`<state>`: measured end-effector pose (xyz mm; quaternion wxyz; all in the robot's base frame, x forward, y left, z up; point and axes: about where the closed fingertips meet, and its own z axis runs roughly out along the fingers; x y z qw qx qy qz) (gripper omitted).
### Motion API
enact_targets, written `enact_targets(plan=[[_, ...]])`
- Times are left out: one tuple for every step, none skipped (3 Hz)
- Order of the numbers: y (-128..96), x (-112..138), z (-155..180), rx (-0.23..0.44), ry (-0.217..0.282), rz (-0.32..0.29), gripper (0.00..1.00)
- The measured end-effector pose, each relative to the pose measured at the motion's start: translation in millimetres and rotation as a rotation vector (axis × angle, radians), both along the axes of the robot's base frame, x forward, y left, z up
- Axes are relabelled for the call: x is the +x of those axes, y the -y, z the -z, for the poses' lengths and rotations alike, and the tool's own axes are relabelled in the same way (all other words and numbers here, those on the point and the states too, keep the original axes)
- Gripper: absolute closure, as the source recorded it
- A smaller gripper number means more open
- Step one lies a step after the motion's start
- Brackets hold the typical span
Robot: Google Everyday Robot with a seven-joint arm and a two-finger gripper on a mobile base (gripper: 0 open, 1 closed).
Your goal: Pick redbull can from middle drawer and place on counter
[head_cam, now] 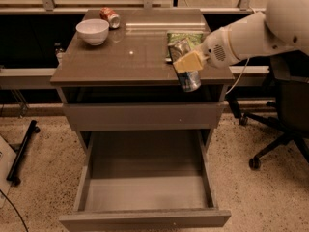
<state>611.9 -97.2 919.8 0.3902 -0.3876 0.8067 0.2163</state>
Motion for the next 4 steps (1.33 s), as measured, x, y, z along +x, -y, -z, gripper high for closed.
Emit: enact_targets(plan=[[-30,28,-3,-0.026,0.020,-0.049,1.00],[-59,58,3,-0.042,0.013,-0.063,1.00],[-92,82,10,-0.038,0.012,-0.074,1.00],[-120,101,12,-0.064,0.026,-0.092,1.00]])
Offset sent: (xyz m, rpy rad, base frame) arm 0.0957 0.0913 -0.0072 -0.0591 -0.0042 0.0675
